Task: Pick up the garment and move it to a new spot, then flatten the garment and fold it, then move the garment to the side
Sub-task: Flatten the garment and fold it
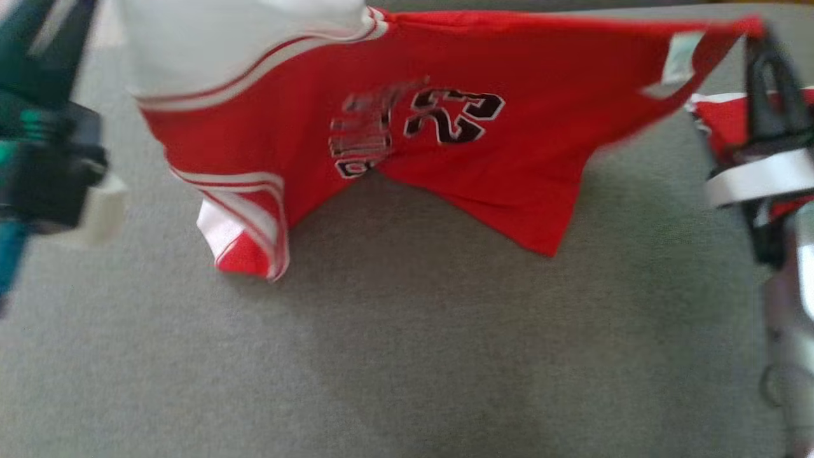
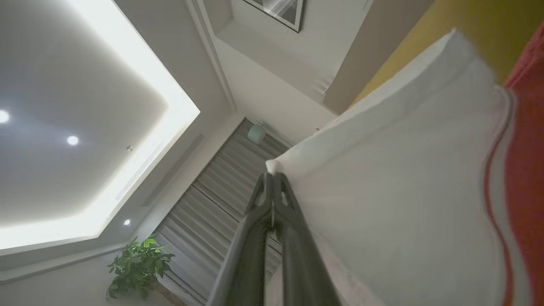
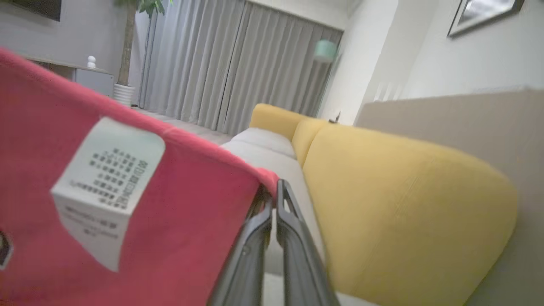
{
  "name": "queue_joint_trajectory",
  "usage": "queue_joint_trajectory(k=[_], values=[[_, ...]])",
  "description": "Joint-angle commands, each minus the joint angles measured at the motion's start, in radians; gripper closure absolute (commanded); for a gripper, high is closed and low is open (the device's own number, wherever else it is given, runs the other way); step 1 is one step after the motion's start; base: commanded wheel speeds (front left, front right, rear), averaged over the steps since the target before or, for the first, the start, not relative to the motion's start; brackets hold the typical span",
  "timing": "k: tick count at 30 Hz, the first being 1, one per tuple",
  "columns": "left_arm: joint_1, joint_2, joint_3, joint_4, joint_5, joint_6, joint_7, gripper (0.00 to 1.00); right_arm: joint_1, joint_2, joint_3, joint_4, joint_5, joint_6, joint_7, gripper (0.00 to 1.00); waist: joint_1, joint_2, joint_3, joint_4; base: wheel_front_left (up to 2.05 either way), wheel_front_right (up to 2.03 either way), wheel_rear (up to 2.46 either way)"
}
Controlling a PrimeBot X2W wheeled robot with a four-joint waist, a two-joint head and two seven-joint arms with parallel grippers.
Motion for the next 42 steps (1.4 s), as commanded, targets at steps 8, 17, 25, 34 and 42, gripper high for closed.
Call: queue_joint_trajectory(k=[8, 17, 25, 34, 42], values=[[-0.150, 0.190, 0.165, -0.082, -0.044, -0.063, -0.030, 1.00, -0.128, -0.200, 0.102, -0.250, 0.006, -0.001, 0.045, 1.00, 0.0000, 0.0000, -0.088, -0.056, 0.00, 0.00, 0.00], [-0.363, 0.201, 0.169, -0.075, -0.031, -0.225, -0.020, 1.00, -0.273, -0.332, 0.161, -0.374, 0.068, -0.001, 0.166, 1.00, 0.0000, 0.0000, -0.083, -0.082, 0.00, 0.00, 0.00], [-0.519, 0.121, 0.126, 0.119, -0.023, -0.330, -0.026, 1.00, -0.438, -0.350, 0.287, -0.251, 0.139, -0.001, 0.188, 1.00, 0.0000, 0.0000, 0.011, -0.080, 0.00, 0.00, 0.00], [-0.679, -0.008, 0.076, 0.423, -0.009, -0.361, -0.066, 1.00, -0.658, -0.282, 0.396, 0.003, 0.174, -0.001, 0.071, 1.00, 0.0000, 0.0000, 0.184, -0.054, 0.00, 0.00, 0.00], [-0.802, -0.146, 0.090, 0.520, 0.026, -0.253, -0.190, 1.00, -0.799, -0.210, 0.301, 0.089, 0.008, -0.001, -0.004, 1.00, 0.0000, 0.0000, 0.237, -0.008, 0.00, 0.00, 0.00]])
